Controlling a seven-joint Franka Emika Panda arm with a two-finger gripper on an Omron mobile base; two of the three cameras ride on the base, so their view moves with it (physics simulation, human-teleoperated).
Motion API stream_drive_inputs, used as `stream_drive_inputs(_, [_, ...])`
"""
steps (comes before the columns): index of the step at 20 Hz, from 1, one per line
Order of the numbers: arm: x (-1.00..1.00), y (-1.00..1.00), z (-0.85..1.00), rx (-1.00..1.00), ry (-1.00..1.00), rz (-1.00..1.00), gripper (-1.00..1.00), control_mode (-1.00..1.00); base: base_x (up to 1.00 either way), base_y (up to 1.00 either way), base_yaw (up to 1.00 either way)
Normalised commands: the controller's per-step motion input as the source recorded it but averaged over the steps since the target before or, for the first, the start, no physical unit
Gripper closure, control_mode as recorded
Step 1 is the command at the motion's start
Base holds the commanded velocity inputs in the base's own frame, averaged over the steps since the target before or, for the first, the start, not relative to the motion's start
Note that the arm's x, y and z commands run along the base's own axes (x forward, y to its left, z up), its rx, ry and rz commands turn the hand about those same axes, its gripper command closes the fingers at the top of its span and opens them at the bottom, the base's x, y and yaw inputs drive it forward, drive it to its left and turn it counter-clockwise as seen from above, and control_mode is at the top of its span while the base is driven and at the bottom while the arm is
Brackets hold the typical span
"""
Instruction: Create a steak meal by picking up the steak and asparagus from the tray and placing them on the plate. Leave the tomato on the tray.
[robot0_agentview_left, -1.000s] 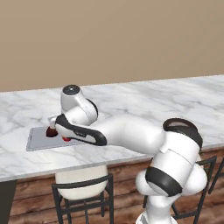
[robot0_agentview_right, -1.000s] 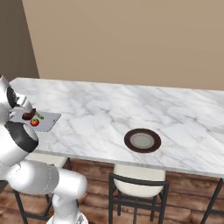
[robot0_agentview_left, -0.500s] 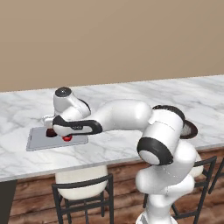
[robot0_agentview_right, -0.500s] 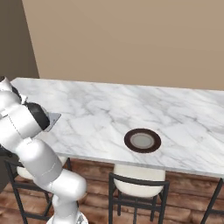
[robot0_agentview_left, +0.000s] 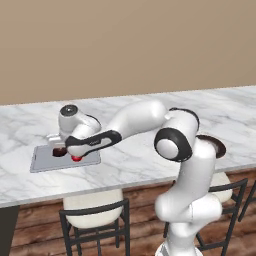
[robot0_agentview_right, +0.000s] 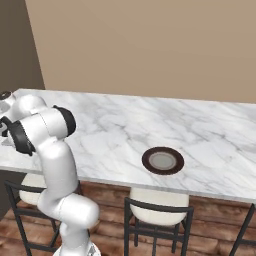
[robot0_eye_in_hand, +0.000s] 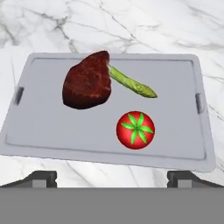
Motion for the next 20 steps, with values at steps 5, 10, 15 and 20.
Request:
stream_drive_inputs(5, [0.36,0.26,-0.17,0.0,0.0,-0.03,-1.0,-1.0,0.0,0.0,0.0])
stream_drive_inputs(10, [0.36,0.18,-0.09,0.0,0.0,-0.04,-1.0,-1.0,0.0,0.0,0.0])
stream_drive_inputs(15, [0.34,0.01,-0.13,0.0,0.0,-0.04,-1.0,-1.0,0.0,0.0,0.0])
stream_drive_inputs(20, [0.31,0.0,-0.18,0.0,0.0,-0.05,-1.0,-1.0,0.0,0.0,0.0])
